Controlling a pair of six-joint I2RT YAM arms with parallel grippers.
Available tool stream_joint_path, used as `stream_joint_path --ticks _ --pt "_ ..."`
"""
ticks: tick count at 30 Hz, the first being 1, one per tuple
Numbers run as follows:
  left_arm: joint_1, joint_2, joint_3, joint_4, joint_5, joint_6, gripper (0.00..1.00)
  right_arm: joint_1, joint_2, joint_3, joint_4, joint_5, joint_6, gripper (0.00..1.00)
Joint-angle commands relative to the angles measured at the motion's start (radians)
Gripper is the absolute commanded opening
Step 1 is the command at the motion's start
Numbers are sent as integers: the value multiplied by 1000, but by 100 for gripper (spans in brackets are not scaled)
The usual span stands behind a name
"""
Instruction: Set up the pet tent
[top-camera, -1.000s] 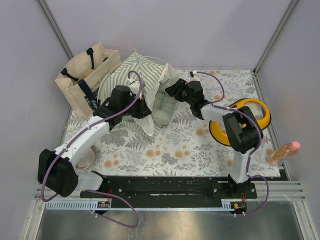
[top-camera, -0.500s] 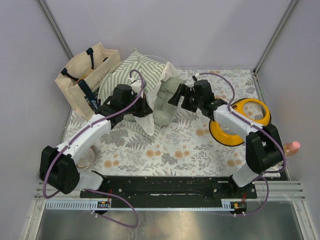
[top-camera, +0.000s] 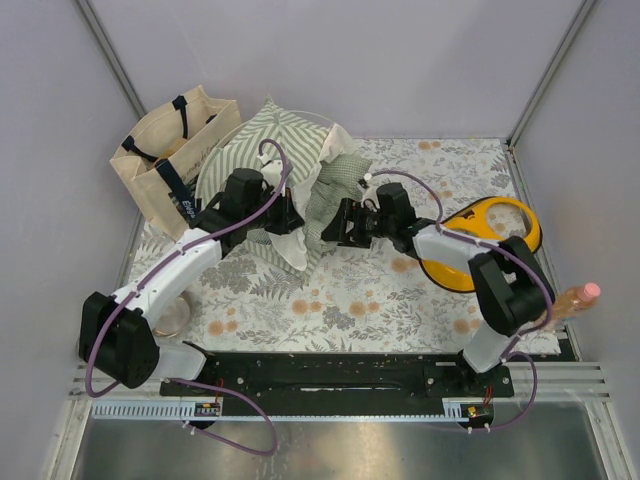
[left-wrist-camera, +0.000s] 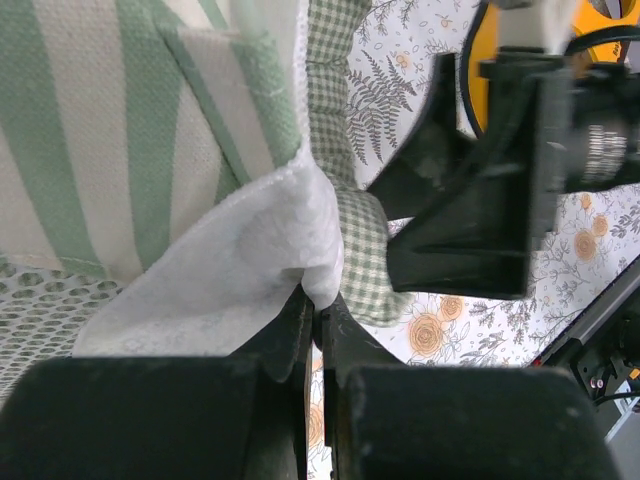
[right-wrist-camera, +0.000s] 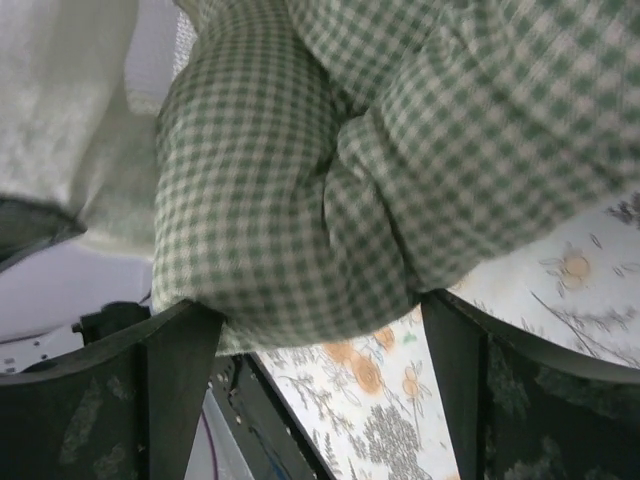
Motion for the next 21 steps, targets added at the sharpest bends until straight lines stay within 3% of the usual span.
stream_joint_path --ticks 1,4,10,16,21 --pt "-3 -23 -21 -32 27 6 0 26 128 81 276 -90 133 83" --pt "-3 -34 -35 -32 50 5 0 43 194 147 360 -101 211 63" --pt "-3 -45 -37 -41 53 9 0 64 234 224 586 -83 461 2" --pt "-3 -45 -38 -41 61 11 0 63 265 267 775 6 707 0" --pt "-3 -49 -24 -28 99 -7 0 93 289 325 607 34 611 0"
